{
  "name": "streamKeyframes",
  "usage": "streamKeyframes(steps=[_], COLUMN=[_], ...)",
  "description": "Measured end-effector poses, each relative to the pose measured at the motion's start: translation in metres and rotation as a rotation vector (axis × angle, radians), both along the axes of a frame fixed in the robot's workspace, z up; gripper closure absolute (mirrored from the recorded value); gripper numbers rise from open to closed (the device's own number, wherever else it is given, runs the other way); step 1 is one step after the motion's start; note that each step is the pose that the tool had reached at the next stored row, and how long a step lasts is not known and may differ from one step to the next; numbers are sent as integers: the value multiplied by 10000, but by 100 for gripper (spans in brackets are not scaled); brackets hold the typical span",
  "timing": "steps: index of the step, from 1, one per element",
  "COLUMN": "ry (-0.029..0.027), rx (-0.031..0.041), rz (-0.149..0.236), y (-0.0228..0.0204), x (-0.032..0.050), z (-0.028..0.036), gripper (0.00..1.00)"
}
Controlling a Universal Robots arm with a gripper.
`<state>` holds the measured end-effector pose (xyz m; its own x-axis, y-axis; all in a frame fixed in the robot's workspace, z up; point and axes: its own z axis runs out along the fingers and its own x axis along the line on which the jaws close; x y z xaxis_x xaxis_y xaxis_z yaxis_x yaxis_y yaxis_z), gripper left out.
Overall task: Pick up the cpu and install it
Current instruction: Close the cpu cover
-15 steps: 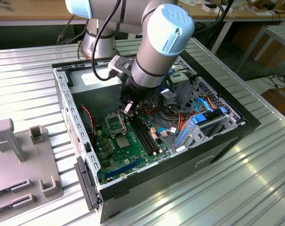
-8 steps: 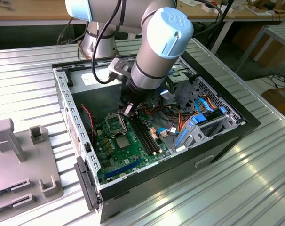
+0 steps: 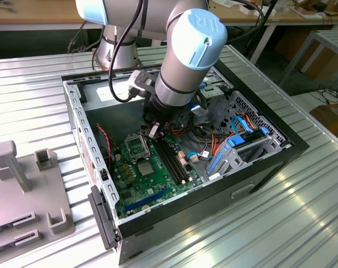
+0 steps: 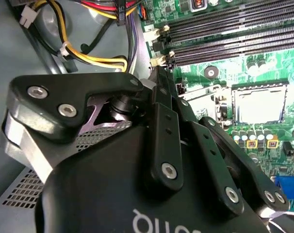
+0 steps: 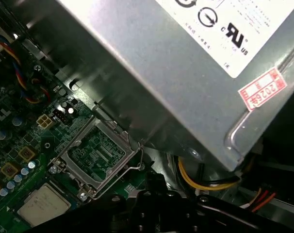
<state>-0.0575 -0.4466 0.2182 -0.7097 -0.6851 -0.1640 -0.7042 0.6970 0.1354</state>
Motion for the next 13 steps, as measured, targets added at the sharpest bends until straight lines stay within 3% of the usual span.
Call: streamKeyframes(steps=[5,6,8,13], ry=[-11,-10,-10,-32], rx=[-18,-124,-234,-261], rz=[48,51,56,56], y=[-1,-1,0,15], x=[-10,-12,-11,-18], z=[0,1,0,-7], gripper=[89,89,89,89])
